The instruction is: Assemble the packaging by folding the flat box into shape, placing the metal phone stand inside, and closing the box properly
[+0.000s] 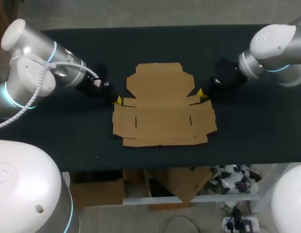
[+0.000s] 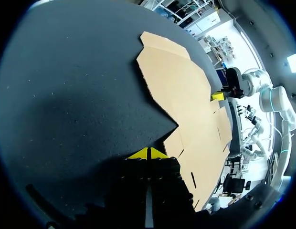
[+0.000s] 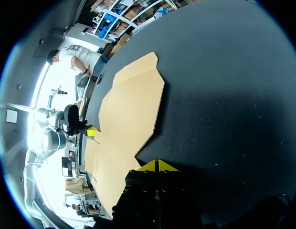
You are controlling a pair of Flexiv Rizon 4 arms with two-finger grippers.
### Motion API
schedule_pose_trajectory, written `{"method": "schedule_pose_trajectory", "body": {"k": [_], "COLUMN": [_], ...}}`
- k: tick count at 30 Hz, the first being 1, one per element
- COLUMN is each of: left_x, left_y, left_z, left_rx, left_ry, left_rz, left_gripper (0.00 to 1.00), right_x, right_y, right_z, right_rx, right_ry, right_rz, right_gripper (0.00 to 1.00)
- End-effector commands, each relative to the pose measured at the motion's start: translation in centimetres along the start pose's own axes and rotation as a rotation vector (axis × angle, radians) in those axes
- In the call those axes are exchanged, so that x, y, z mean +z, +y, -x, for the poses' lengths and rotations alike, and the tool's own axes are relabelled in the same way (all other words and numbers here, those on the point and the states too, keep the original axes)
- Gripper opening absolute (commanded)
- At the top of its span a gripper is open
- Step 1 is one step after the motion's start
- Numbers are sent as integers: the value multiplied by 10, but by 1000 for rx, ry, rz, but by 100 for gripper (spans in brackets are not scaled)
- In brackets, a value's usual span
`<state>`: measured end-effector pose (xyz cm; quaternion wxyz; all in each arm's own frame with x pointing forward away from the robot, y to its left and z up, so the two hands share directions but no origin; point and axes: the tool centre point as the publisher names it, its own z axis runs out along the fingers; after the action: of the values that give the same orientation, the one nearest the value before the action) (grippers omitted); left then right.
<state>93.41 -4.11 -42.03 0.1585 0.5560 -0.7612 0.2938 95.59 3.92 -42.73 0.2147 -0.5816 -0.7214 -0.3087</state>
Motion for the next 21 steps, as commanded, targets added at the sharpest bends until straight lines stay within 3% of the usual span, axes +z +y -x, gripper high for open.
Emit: {"method": "schedule_pose_trajectory", "body": {"k": [1,21], "left_x": [9,13], "left_y": [1,1], "left_z": [3,2], "left_rx": [0,-4], "left_ry": [6,6], "left_rz": [3,10], "left_gripper": [0,0], "right_x": [-1,5], "right_y": [-3,-6], "right_z": [-1,-2], "right_rx": [-2,33], "right_ry": [4,4], "right_rz": [7,16], "right_gripper": [0,0]}}
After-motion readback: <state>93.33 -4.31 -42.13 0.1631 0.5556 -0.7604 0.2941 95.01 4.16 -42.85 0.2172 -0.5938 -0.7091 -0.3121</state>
